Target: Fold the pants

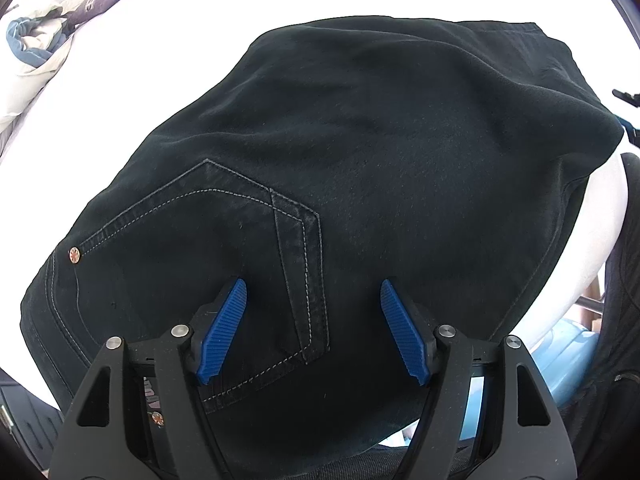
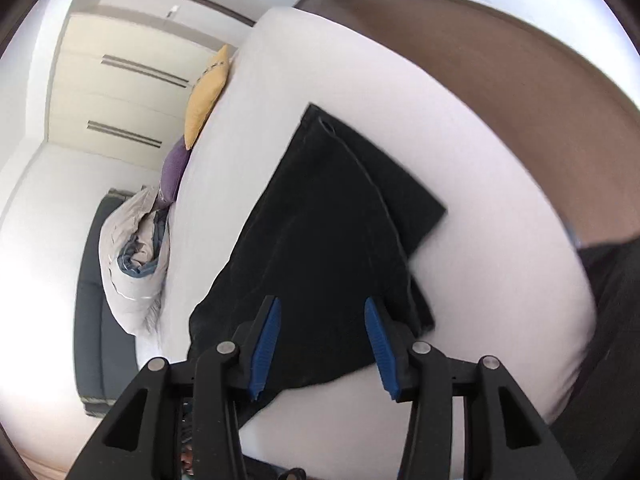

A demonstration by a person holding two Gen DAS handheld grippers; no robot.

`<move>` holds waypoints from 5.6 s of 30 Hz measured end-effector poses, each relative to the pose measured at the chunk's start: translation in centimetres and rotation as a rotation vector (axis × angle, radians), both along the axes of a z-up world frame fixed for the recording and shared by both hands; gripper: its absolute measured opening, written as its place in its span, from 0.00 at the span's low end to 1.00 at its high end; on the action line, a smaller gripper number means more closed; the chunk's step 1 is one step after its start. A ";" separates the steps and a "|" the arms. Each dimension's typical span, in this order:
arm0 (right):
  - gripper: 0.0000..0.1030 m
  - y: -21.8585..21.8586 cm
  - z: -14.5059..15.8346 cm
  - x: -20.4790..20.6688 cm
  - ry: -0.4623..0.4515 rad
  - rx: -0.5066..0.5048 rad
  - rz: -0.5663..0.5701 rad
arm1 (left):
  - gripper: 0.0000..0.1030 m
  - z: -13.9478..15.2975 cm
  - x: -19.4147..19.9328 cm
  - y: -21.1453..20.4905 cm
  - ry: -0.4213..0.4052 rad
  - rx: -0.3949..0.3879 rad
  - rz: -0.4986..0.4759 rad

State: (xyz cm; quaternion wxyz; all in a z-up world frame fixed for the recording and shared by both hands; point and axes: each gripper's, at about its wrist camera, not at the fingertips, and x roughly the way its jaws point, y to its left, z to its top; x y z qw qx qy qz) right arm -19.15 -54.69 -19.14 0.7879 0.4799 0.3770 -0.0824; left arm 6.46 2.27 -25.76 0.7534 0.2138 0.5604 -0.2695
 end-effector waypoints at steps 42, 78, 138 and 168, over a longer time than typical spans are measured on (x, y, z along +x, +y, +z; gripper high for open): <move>0.05 -5.8 0.3 14.9 0.015 -0.215 0.298 | 0.76 -0.7 0.9 -1.7 0.001 0.023 0.014; 0.00 -4.6 -1.8 7.0 0.155 -0.211 0.235 | 0.81 -0.9 -4.4 -9.6 -0.014 -0.127 -0.036; 0.20 0.2 -6.1 7.4 -0.082 0.191 0.043 | 0.80 -1.7 -4.0 12.3 -0.263 -0.202 0.403; 0.64 -5.9 -5.0 -3.7 -0.295 0.338 -0.389 | 0.80 1.8 -1.0 -8.9 -0.103 -0.279 0.169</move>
